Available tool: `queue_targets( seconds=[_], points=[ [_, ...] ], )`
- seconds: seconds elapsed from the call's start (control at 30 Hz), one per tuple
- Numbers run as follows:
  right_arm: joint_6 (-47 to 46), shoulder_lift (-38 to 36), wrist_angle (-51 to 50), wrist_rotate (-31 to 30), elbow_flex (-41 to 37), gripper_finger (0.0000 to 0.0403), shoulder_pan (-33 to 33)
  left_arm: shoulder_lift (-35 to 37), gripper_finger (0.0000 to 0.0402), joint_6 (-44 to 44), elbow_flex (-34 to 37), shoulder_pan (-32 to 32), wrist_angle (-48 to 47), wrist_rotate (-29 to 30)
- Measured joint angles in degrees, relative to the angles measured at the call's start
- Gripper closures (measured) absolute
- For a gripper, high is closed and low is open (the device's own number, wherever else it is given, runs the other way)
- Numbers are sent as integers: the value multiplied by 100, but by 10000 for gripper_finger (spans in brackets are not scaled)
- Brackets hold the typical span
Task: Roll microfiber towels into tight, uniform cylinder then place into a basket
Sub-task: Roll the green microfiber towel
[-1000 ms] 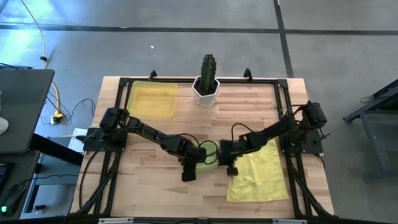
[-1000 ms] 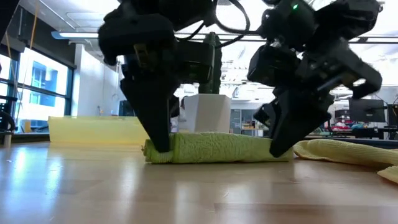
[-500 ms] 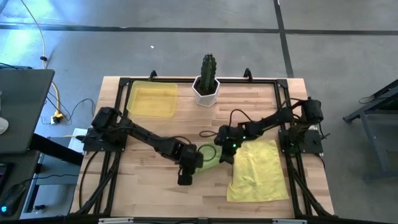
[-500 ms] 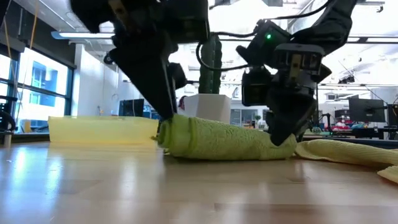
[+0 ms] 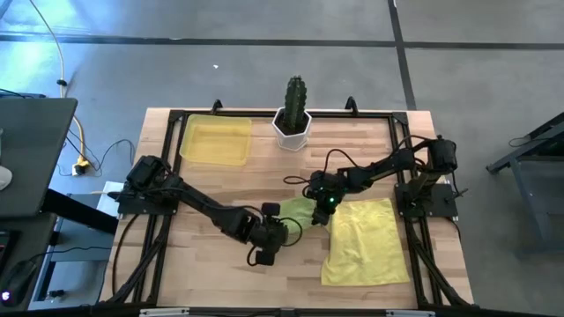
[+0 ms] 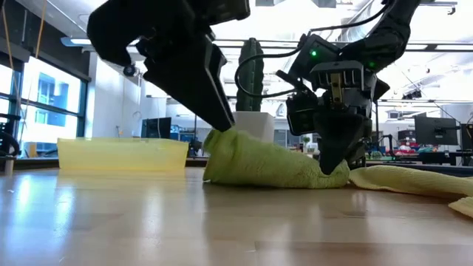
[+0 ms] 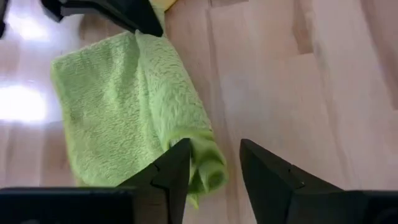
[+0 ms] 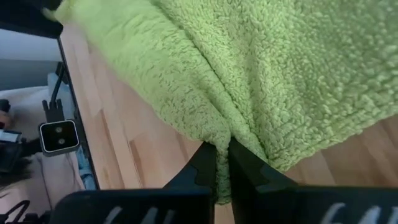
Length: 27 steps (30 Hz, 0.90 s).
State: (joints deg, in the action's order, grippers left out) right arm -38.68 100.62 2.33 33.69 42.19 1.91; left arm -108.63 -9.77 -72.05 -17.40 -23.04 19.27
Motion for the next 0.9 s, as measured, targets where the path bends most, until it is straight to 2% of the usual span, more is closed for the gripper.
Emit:
queue_targets(
  seconds=[0.23, 0.33, 0.53, 0.7, 0.9],
  points=[
    [7, -2, -17, -11, 4, 400, 0, 20, 254, -92, -136, -114, -1174, 1049],
    [7, -4, -20, -16, 4, 400, 0, 21, 252, -119, -138, -116, -872, 883],
    [9, -7, -22, -22, 6, 400, 0, 21, 252, 462, -149, -115, 178, 334],
    [11, -7, -22, -22, 7, 400, 0, -71, 252, 416, -153, 4, 261, 47],
    [13, -7, -11, -40, 7, 399, 0, -507, 252, 439, -149, 214, 40, 49]
  ],
)
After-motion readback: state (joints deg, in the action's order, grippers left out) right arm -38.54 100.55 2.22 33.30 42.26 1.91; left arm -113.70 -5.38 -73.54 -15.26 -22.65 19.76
